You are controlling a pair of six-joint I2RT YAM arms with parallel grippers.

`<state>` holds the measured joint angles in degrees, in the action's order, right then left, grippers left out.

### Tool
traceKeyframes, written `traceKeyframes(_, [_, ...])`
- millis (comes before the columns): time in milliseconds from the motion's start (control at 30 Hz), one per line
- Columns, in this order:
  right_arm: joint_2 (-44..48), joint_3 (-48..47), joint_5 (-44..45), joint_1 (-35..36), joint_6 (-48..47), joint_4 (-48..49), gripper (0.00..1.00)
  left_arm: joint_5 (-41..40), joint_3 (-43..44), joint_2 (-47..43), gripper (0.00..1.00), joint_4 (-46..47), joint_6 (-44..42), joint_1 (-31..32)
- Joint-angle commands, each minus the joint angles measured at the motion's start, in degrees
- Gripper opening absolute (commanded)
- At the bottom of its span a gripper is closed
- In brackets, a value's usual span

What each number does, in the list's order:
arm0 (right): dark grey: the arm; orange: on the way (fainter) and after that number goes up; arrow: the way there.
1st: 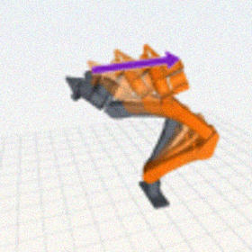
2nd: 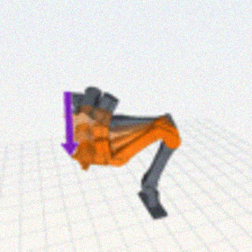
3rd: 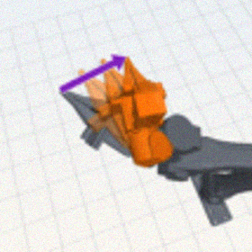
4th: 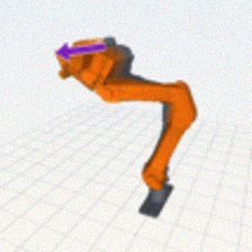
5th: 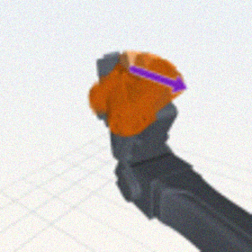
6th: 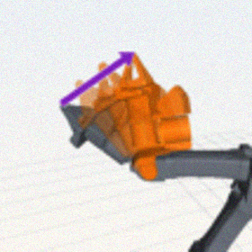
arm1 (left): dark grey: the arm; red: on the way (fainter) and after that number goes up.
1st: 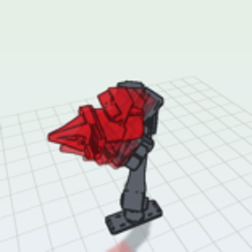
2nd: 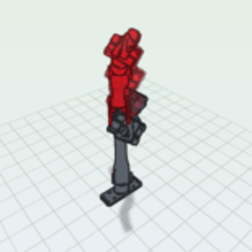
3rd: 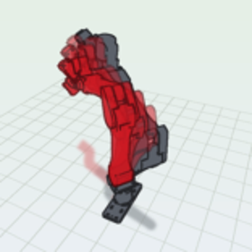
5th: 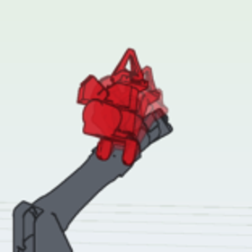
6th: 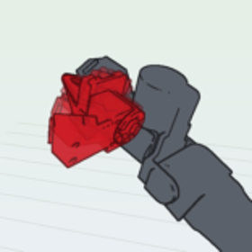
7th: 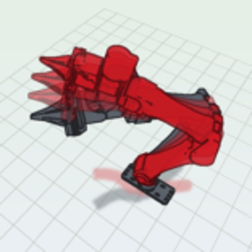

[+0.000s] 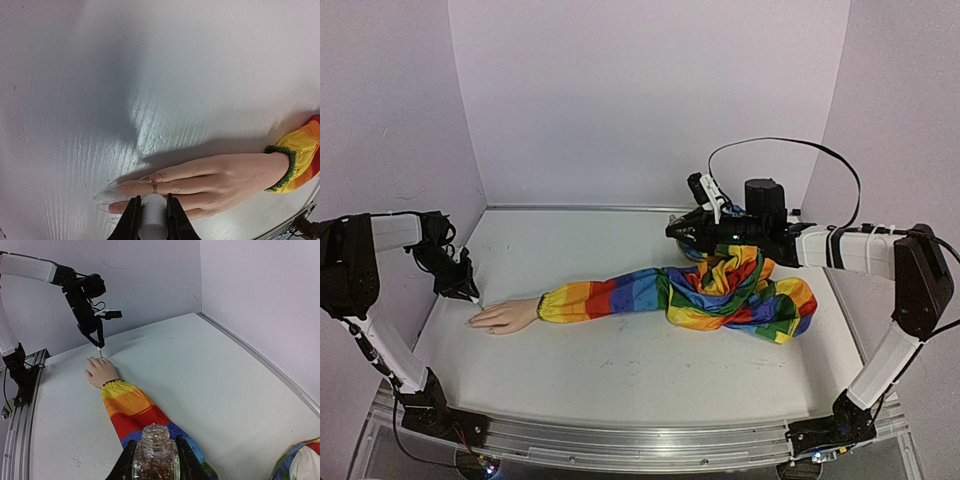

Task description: Paint the nails

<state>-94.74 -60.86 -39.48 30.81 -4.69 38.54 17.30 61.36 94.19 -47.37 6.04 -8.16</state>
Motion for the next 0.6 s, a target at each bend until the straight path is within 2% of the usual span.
traceKeyframes(0, [0.7,-2.3,-1.7,-0.2,-0.1,2.3,0.0,-0.9,2.0,0.3,0.0,1.3,0.7,0.2])
traceKeyframes(567, [0.5,-2.6,-2.0,-0.2,-0.1,2.4,0.0,-1.0,2.4,1.3,0.0,1.2,0.6,0.2])
